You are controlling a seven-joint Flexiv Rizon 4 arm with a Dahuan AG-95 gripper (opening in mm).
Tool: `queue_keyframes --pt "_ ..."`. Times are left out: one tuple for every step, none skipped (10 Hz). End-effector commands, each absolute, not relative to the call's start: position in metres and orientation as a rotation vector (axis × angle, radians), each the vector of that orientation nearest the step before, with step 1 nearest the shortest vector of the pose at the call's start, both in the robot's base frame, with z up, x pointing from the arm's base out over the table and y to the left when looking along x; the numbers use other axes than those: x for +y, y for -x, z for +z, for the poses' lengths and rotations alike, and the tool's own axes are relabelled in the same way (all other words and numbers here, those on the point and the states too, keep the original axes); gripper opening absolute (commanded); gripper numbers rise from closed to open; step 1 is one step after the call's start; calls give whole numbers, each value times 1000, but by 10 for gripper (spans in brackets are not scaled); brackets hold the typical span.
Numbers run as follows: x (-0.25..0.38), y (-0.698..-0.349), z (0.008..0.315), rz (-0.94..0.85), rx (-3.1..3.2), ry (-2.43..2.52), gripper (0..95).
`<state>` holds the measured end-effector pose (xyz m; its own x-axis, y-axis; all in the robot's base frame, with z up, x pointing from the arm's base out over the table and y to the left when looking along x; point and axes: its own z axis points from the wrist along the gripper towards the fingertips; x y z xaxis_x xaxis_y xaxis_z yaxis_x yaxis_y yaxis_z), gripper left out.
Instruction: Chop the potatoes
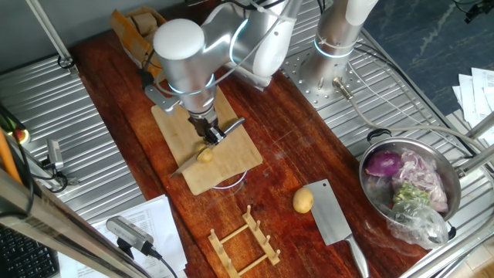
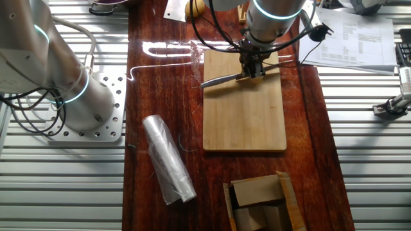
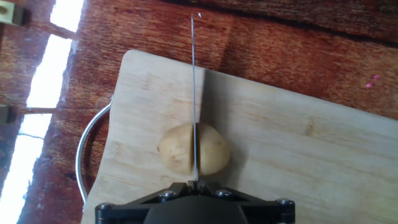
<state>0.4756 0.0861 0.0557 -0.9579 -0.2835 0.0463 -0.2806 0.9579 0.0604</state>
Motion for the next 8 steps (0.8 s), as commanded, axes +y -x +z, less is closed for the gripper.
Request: queue_keyframes --pt "84 -476 55 -85 -3050 -450 0" --pt "85 -476 56 -95 -3050 -444 0" --pt "85 -477 57 -86 -3050 -447 0" --pt "84 -480 50 -82 -3049 -459 0" --pt "83 -482 45 -83 -3048 -462 0" --pt "82 -483 42 -100 -3041 -453 0" --pt "83 -482 45 -103 -3027 -446 0" --pt "84 -481 49 -101 -3022 -445 0"
